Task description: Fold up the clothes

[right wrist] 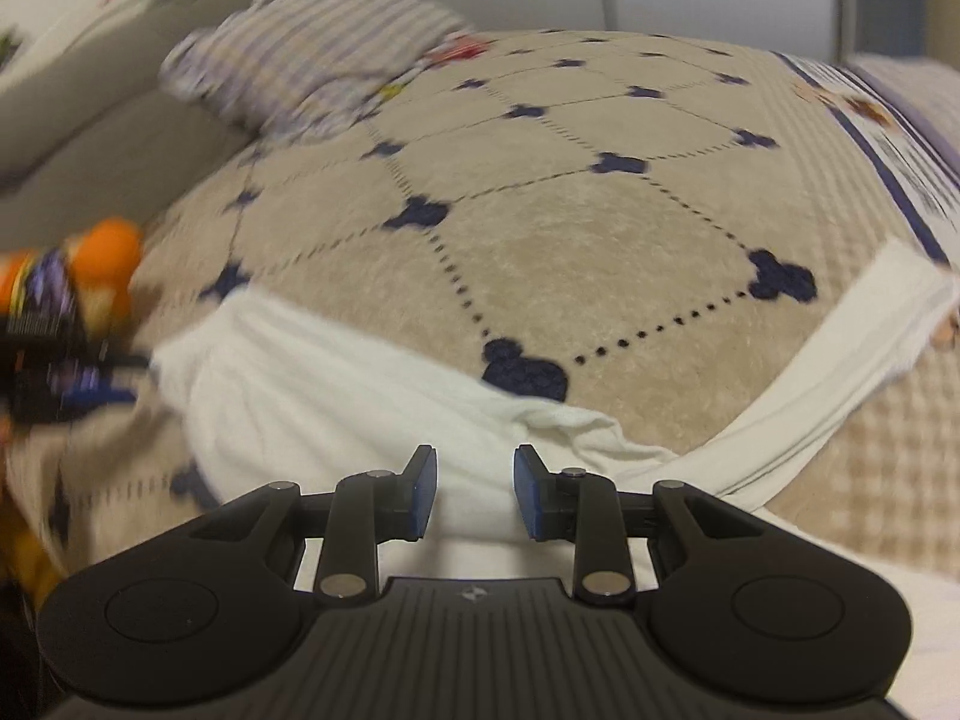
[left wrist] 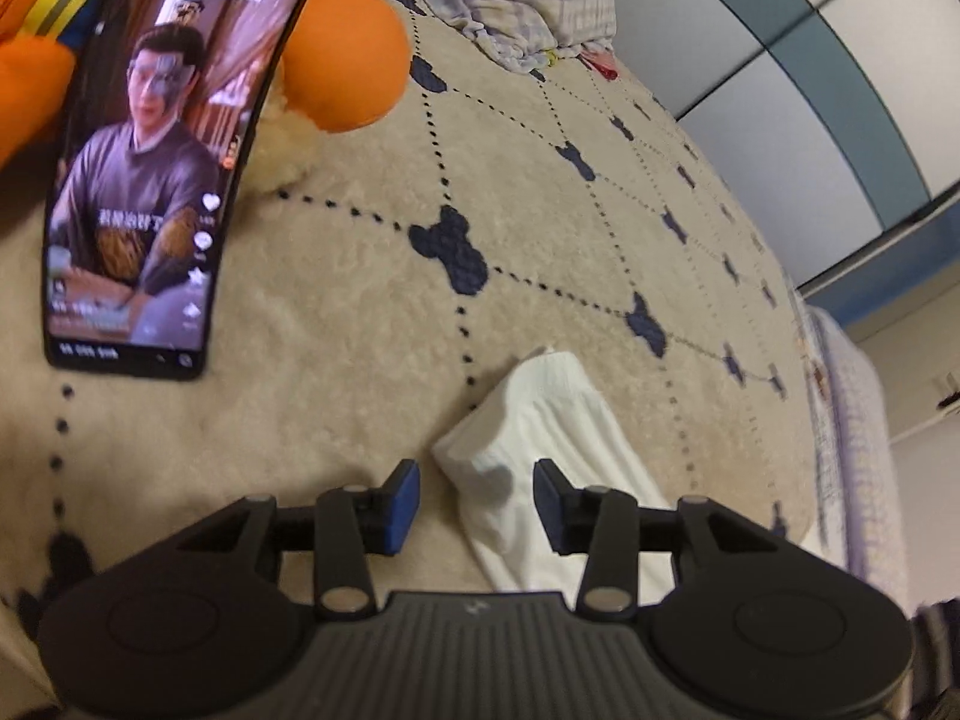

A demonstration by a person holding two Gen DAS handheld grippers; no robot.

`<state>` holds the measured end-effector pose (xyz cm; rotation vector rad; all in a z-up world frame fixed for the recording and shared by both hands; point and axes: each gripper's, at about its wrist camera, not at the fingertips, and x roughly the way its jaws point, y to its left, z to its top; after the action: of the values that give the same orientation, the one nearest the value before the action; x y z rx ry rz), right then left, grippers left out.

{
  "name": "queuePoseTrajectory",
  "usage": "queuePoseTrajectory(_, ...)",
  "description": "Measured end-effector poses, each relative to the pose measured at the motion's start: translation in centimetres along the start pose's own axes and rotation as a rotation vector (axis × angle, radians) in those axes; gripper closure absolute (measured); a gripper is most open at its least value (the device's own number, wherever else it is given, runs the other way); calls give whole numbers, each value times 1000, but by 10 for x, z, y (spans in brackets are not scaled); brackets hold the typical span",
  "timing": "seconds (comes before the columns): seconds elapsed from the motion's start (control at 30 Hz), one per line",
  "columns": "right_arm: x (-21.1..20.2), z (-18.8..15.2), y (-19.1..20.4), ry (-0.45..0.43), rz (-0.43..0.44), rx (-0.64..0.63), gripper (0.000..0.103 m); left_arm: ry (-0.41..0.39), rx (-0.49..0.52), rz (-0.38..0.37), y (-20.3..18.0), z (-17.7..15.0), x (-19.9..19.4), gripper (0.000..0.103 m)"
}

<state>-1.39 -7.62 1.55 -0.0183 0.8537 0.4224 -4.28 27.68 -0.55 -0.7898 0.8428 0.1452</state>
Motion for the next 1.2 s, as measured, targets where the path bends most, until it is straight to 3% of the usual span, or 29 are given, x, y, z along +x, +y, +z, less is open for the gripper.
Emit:
queuePoseTrajectory(0.27,-7,-11,29,28,-37,-338,72,-44,-49,30,-12,-8,12,61)
queuePoseTrajectory(0.47,7,-16,30,-6,26,-446,72,-80,-16,86,-23,-10,20,63)
queuePoseTrajectory(0.67,25,-30,42,-21,9,-588,72,-102,7,112,-21,-8,24,82)
queuePoseTrajectory(0.7,26,-32,43,-28,3,-608,75,-106,8,103,-20,-8,23,86)
queuePoseTrajectory(0.77,26,-32,43,-45,-4,-635,90,-118,4,70,-18,-6,22,91)
queuePoseTrajectory(0.93,11,-22,32,-125,-55,-591,100,-160,-49,-123,-10,-1,19,94)
queuePoseTrajectory(1.07,-5,-15,19,-173,-34,-519,101,-165,-56,-193,-8,2,24,94)
queuePoseTrajectory(1.2,0,-22,19,-114,-5,-542,95,-189,-65,-230,-7,3,23,94)
